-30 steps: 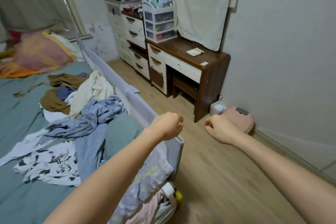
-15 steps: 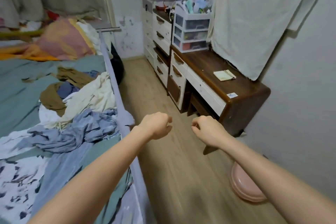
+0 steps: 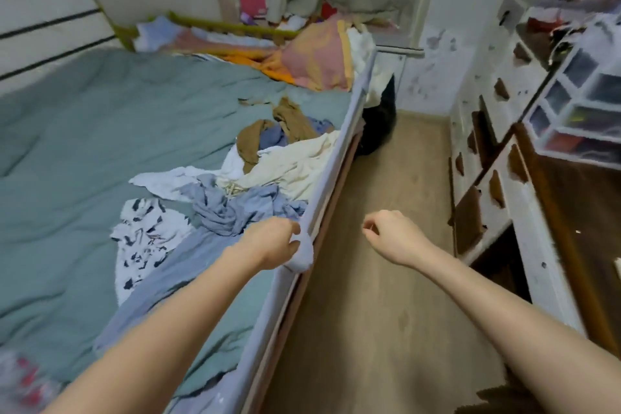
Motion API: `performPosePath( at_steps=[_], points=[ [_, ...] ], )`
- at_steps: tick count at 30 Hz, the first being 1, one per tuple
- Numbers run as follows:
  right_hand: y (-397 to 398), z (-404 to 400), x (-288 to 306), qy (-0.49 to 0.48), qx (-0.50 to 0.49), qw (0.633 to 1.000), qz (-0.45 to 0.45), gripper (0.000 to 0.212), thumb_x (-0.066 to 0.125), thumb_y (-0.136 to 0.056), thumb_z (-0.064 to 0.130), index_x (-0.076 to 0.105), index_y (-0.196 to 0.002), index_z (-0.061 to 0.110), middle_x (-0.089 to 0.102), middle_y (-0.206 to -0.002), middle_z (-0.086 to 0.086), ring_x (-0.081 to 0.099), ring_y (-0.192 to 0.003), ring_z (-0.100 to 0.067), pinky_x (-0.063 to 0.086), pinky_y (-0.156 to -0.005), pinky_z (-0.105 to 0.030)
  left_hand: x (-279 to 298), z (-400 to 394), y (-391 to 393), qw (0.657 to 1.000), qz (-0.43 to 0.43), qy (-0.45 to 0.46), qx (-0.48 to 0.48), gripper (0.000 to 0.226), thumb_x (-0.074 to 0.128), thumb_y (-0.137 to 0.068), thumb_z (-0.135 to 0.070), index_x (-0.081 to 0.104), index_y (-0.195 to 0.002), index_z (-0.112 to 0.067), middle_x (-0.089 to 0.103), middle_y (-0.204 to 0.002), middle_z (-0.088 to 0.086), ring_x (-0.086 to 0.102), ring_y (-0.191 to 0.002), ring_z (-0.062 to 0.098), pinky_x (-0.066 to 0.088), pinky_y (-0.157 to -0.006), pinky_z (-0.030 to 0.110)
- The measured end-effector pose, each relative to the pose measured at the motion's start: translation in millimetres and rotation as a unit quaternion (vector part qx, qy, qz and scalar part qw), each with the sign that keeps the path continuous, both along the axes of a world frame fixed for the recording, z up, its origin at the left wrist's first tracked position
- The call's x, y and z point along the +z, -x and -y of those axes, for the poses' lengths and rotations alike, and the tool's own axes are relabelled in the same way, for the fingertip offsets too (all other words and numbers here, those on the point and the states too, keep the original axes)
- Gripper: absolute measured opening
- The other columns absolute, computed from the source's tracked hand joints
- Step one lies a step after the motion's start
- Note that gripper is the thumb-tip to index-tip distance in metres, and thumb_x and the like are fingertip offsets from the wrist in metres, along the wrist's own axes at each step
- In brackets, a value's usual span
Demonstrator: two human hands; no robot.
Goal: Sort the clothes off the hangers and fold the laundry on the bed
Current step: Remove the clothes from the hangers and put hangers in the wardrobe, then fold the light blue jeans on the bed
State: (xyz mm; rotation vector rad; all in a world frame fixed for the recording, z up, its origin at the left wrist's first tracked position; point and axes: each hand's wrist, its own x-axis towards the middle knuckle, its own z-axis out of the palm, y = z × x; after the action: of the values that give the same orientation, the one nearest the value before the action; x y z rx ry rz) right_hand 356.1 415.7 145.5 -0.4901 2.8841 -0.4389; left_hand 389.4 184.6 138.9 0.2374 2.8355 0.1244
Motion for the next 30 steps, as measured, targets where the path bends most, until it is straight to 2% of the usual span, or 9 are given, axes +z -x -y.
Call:
performPosePath(
  at_steps=[3, 8, 13, 16, 20, 22, 27, 30],
  points=[
    [41.7, 11.1, -6.3, 0.001, 0.054, 0.998, 0.021, 0.022, 0.047, -0.091, 0.025, 0.068, -0.096, 0.019, 0.069, -0.102, -0.008, 0.062, -0.1, -0.031, 0.051, -0.081, -0.035, -11.6, 15.0, 8.3, 0.998, 0.009, 0.007, 0.069, 0.032, 0.043, -0.098, -0.032, 0.054, -0.126, -0.021, 0.061, -0.125, 0.004, 0.057, -0.108, 0.026, 0.044, -0.073, 0.034],
    [120.9, 51.7, -19.5, -0.022, 0.134, 0.99, 0.038, 0.025, 0.044, -0.093, 0.023, 0.066, -0.097, 0.011, 0.066, -0.102, -0.012, 0.061, -0.096, -0.033, 0.05, -0.074, -0.036, -35.9, 56.4, 42.1, 0.983, 0.037, -0.005, 0.181, 0.035, 0.046, -0.097, -0.034, 0.054, -0.128, -0.02, 0.06, -0.127, 0.004, 0.058, -0.111, 0.027, 0.05, -0.089, 0.04],
    [205.0, 105.6, -30.4, -0.02, 0.186, 0.981, 0.061, 0.02, 0.045, -0.092, 0.018, 0.064, -0.089, 0.013, 0.066, -0.096, -0.011, 0.061, -0.092, -0.031, 0.048, -0.072, -0.034, -52.1, 102.1, 109.7, 0.97, 0.05, -0.008, 0.239, 0.03, 0.045, -0.097, -0.034, 0.058, -0.12, -0.019, 0.062, -0.122, 0.006, 0.058, -0.108, 0.028, 0.051, -0.086, 0.039],
    [250.4, 134.9, -35.5, -0.04, 0.213, 0.973, 0.078, 0.019, 0.045, -0.091, 0.017, 0.063, -0.084, 0.015, 0.066, -0.096, -0.012, 0.061, -0.09, -0.031, 0.048, -0.073, -0.033, -53.6, 126.1, 152.8, 0.964, 0.065, -0.007, 0.259, 0.033, 0.044, -0.097, -0.032, 0.056, -0.125, -0.019, 0.06, -0.126, 0.006, 0.057, -0.11, 0.028, 0.049, -0.085, 0.035],
    [310.1, 173.7, -43.9, -0.038, 0.237, 0.967, 0.086, 0.019, 0.045, -0.088, 0.015, 0.059, -0.076, 0.014, 0.067, -0.089, -0.014, 0.06, -0.083, -0.032, 0.051, -0.073, -0.036, -57.7, 152.8, 193.0, 0.951, 0.053, -0.032, 0.303, 0.035, 0.042, -0.099, -0.032, 0.053, -0.129, -0.018, 0.061, -0.126, 0.007, 0.059, -0.107, 0.027, 0.051, -0.084, 0.037],
    [333.9, 193.1, -54.3, -0.05, 0.259, 0.96, 0.099, 0.02, 0.045, -0.087, 0.013, 0.063, -0.078, 0.011, 0.067, -0.089, -0.014, 0.06, -0.083, -0.032, 0.049, -0.07, -0.035, -65.9, 162.3, 203.6, 0.942, 0.057, -0.043, 0.327, 0.035, 0.044, -0.099, -0.032, 0.054, -0.129, -0.017, 0.06, -0.127, 0.007, 0.057, -0.11, 0.028, 0.05, -0.085, 0.036],
    [386.4, 257.6, -94.3, -0.085, 0.351, 0.922, 0.14, 0.023, 0.045, -0.086, 0.011, 0.067, -0.09, 0.009, 0.067, -0.099, -0.014, 0.06, -0.092, -0.032, 0.049, -0.075, -0.033, -101.8, 177.5, 213.1, 0.898, 0.101, -0.076, 0.421, 0.04, 0.045, -0.098, -0.033, 0.052, -0.133, -0.015, 0.056, -0.133, 0.009, 0.053, -0.12, 0.029, 0.046, -0.093, 0.035],
    [409.4, 298.5, -115.1, -0.121, 0.42, 0.885, 0.161, 0.024, 0.047, -0.083, 0.009, 0.067, -0.093, 0.004, 0.067, -0.101, -0.015, 0.061, -0.095, -0.032, 0.05, -0.077, -0.033, -121.2, 179.3, 208.6, 0.851, 0.107, -0.097, 0.505, 0.039, 0.044, -0.099, -0.028, 0.051, -0.134, -0.012, 0.054, -0.137, 0.01, 0.051, -0.123, 0.028, 0.043, -0.098, 0.034]
  ],
)
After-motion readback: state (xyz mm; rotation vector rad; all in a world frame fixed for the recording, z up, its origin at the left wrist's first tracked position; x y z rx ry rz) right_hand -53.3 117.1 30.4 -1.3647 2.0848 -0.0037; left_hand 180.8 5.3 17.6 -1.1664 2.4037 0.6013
